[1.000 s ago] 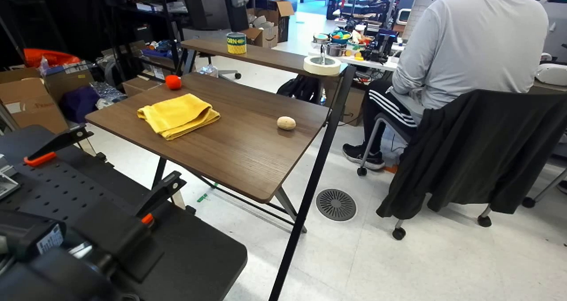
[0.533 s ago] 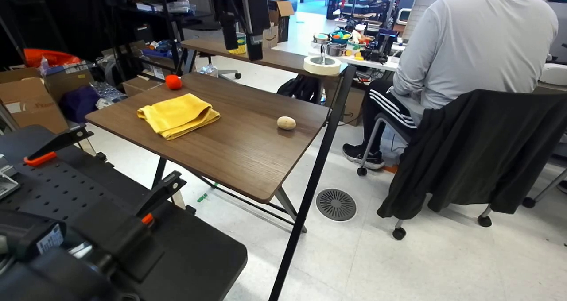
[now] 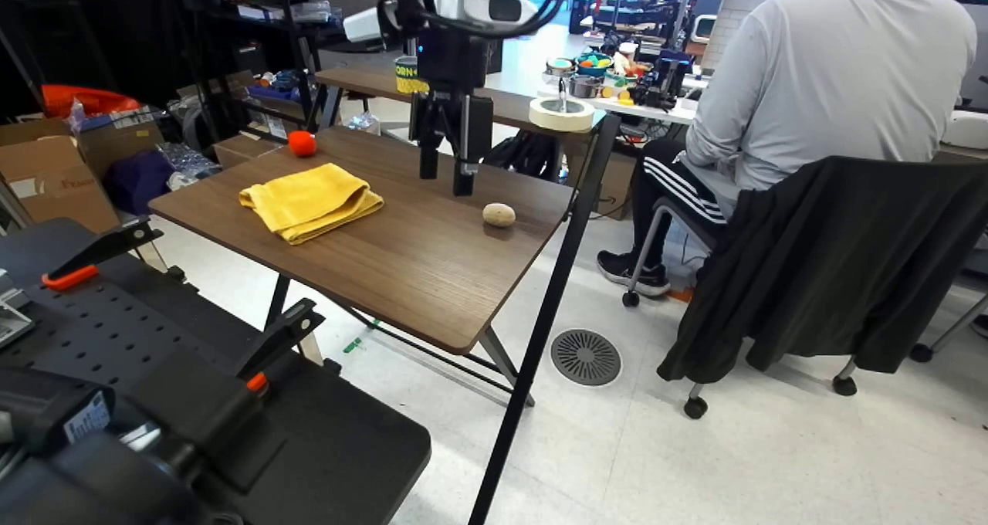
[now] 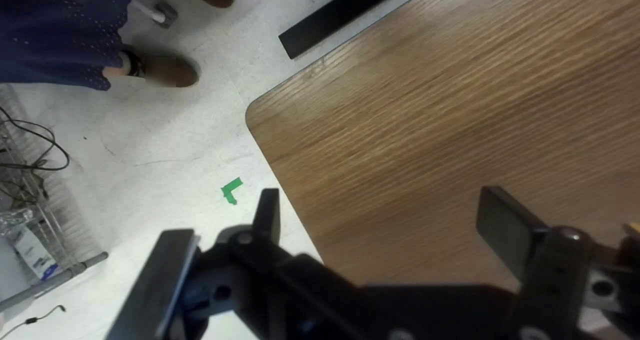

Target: Move the round object to the left and use the towel to wipe the table

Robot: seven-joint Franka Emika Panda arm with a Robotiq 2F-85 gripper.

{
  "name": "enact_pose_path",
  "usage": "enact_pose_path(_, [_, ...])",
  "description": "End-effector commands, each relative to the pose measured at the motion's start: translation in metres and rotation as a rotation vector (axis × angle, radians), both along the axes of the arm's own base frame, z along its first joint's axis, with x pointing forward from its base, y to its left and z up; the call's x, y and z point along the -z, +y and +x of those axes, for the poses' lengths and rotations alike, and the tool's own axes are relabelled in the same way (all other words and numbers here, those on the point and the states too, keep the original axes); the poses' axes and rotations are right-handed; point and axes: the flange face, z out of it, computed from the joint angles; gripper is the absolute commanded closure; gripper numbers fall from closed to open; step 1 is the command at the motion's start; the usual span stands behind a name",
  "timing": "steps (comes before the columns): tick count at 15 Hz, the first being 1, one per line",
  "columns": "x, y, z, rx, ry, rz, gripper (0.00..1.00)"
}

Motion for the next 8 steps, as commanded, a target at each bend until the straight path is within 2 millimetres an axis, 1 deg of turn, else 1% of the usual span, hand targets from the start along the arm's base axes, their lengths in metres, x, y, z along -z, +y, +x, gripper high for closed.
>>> enact_pose_path(1, [0.007,0.000,0.008,-0.025,0.020,0.015,0.00])
enact_pose_path(3, [0.012,-0.002,0.018,-0.047,0.029,0.023,0.00])
enact_pose_path(8, [0.009,-0.002,0.021,-0.055,0.032,0.025,0.00])
